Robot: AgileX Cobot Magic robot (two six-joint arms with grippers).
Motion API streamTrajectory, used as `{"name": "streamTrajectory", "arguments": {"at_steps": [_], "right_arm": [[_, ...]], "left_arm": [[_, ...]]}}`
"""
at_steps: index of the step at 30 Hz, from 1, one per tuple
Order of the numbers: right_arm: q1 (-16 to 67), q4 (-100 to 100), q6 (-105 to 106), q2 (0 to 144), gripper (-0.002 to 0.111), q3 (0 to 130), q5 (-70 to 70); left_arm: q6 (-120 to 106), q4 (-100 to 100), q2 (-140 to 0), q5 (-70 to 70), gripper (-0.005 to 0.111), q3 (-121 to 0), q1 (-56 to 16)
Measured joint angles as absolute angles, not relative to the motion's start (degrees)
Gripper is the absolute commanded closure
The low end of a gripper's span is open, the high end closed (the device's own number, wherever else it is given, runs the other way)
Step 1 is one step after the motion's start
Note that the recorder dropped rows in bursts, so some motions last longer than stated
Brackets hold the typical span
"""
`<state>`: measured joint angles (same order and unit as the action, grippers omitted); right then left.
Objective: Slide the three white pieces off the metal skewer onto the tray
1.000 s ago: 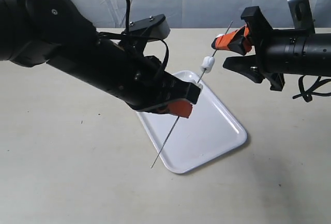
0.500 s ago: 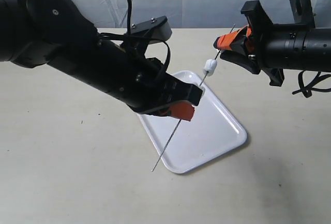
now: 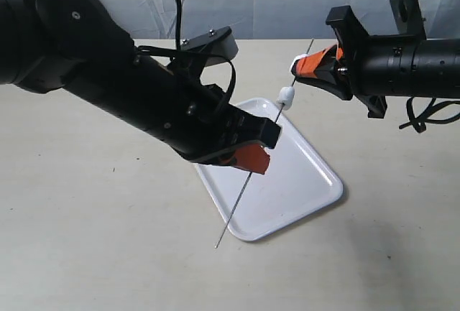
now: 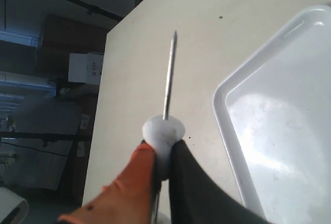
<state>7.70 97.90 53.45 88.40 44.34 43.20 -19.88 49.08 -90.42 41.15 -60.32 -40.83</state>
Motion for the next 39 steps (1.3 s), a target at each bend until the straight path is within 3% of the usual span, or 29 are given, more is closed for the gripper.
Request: {"name": "streamTrajectory", "arguments": {"at_steps": [19,39], "right_arm": [[8.5,95.7,53.7,91.4,0.107,48.7,41.9],[9.5,93.3,54.2,93.6,0.107,51.9,42.3]], "left_arm": [[-13.3,44.9,-87.4,45.1,0.107,-60.7,-40.5],[-9.5,44.4,-79.1,42.4,0.107,-50.1,-40.6]]}}
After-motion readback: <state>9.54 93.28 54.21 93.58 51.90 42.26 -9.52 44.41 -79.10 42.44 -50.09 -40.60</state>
